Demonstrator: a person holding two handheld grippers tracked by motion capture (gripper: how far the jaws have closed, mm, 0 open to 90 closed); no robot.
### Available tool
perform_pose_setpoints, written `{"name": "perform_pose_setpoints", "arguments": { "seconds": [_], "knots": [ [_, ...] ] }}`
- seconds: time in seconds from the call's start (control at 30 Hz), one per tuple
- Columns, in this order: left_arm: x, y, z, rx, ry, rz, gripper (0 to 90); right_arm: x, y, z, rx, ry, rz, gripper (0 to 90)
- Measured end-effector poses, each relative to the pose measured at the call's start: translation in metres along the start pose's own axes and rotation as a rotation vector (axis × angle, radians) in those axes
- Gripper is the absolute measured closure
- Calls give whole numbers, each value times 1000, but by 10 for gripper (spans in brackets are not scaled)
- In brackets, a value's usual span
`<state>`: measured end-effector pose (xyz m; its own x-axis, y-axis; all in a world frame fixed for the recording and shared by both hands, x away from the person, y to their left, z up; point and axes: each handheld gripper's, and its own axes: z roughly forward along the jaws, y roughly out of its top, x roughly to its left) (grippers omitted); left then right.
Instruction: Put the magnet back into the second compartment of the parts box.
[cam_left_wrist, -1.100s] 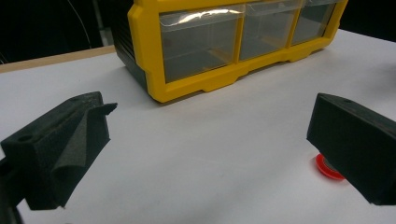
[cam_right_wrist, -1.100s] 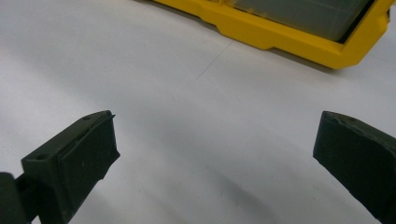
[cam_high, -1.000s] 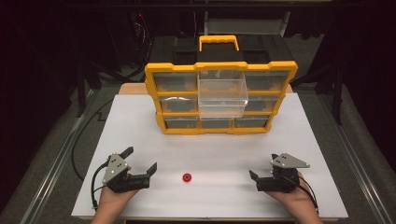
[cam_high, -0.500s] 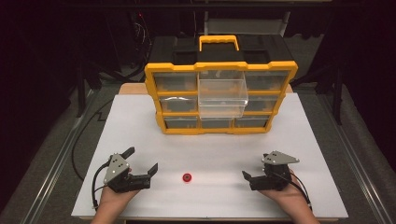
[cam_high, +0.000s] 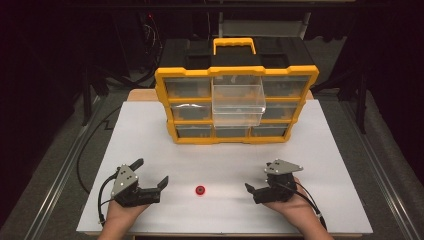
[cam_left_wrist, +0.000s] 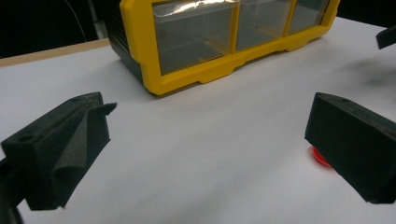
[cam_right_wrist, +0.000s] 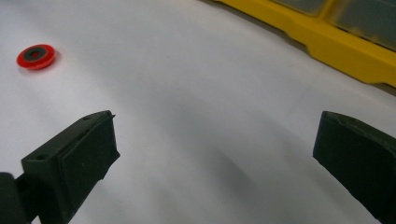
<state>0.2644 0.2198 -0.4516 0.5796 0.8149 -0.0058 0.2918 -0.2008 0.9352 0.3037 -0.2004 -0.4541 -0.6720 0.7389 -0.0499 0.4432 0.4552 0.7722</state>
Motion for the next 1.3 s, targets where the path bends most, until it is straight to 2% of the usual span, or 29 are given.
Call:
{"name": "perform_pose_setpoints", "arguments": {
  "seconds": [0.03,0.2,0.37,0.7,0.93,1.03,1.07,1.17,1.3],
  "knots": [
    [-1,0,0,-5,3,1,10,6,3,5,9,17,-15,2],
    [-1,-2,1,-34,8,-10,4,17,8,15,25,35,-49,2],
    [2,-3,2,-21,-2,-31,4,29,16,29,39,67,-70,3],
    [1,-3,1,-38,-7,-27,4,41,25,39,33,98,-99,6],
    [1,-3,0,-52,-4,-22,4,49,30,42,17,126,-107,47],
    [1,-3,0,-52,-6,-23,4,54,33,45,12,145,-118,94],
    [1,-3,0,-53,-8,-22,4,58,35,47,12,164,-122,141],
    [1,-2,0,-54,-13,-22,4,62,37,50,9,179,-129,168],
    [0,-2,1,-53,-19,-18,4,71,41,55,27,233,-136,315]
  ]
}}
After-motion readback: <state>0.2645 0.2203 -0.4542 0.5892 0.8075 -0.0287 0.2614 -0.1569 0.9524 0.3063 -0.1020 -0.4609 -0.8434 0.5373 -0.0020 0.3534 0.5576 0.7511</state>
